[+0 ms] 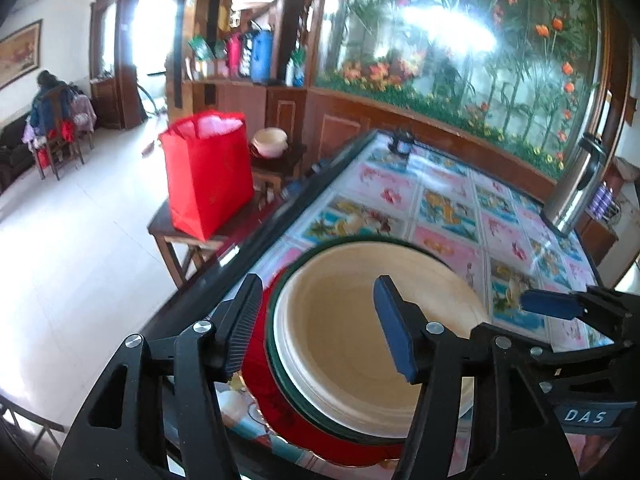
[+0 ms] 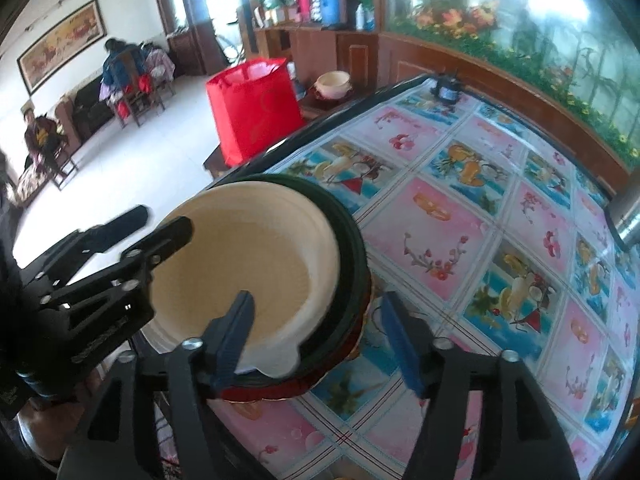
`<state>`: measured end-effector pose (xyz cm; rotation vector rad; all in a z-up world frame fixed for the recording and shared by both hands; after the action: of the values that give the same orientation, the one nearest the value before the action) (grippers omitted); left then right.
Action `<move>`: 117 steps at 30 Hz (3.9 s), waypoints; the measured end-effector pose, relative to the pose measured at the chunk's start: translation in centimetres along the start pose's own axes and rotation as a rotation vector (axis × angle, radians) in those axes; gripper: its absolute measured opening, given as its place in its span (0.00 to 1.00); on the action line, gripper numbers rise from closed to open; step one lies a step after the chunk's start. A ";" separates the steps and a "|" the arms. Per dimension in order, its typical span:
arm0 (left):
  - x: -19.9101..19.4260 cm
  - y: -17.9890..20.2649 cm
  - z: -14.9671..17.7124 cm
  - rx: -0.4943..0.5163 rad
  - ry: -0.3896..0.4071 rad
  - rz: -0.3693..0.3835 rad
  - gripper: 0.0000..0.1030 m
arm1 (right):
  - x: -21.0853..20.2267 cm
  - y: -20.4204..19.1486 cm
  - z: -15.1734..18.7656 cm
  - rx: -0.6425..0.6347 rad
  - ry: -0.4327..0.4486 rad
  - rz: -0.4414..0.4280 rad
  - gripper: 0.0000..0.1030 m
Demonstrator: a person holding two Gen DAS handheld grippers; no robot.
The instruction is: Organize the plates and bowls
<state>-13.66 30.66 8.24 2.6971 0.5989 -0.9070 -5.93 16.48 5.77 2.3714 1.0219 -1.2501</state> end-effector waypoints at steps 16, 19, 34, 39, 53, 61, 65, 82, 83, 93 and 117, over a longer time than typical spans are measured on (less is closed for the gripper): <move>-1.8 1.6 0.4 0.048 0.079 -0.083 0.63 | -1.4 0.8 1.7 0.028 0.153 0.146 0.80; -2.3 1.9 0.7 0.071 0.108 -0.114 0.66 | -1.9 0.9 1.8 0.040 0.171 0.138 0.80; -2.9 2.4 0.9 0.077 0.129 -0.090 0.75 | -2.1 1.3 2.1 0.063 0.187 0.121 0.80; -3.1 2.1 1.0 0.082 0.147 -0.117 0.76 | -1.9 1.2 2.3 0.064 0.183 0.111 0.80; -2.5 2.0 1.2 0.072 0.105 -0.078 0.77 | -2.0 1.2 2.4 0.070 0.180 0.104 0.80; -2.7 2.2 1.3 0.102 0.123 -0.107 0.77 | -1.4 0.8 2.5 0.067 0.174 0.099 0.80; -2.6 2.0 1.4 0.100 0.122 -0.111 0.77 | -1.2 0.6 2.5 0.068 0.172 0.091 0.80; -2.6 1.8 1.5 0.083 0.126 -0.095 0.77 | -1.2 -0.3 2.5 0.047 0.163 0.093 0.80; -2.6 1.9 1.5 0.086 0.125 -0.095 0.77 | -1.2 -0.3 2.5 0.047 0.165 0.093 0.80; -2.9 1.8 1.4 0.085 0.121 -0.090 0.77 | -1.2 -0.4 2.5 0.046 0.163 0.093 0.80; -2.9 2.5 1.9 0.098 0.108 -0.083 0.77 | -1.1 -0.4 2.9 0.035 0.145 0.097 0.81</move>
<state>-15.65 26.96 8.79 2.8430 0.7112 -0.8351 -8.44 14.73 4.96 2.5371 0.9200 -1.0838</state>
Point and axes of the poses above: each gripper's, at about its wrist camera, not at the fingertips, and x roughly the way its jaws point, y to its right, z to its underside, the point moved 5 cm from there along x, roughly the way its jaws point, and after that the axes turned 3 degrees about -z, right-handed, at the moved point
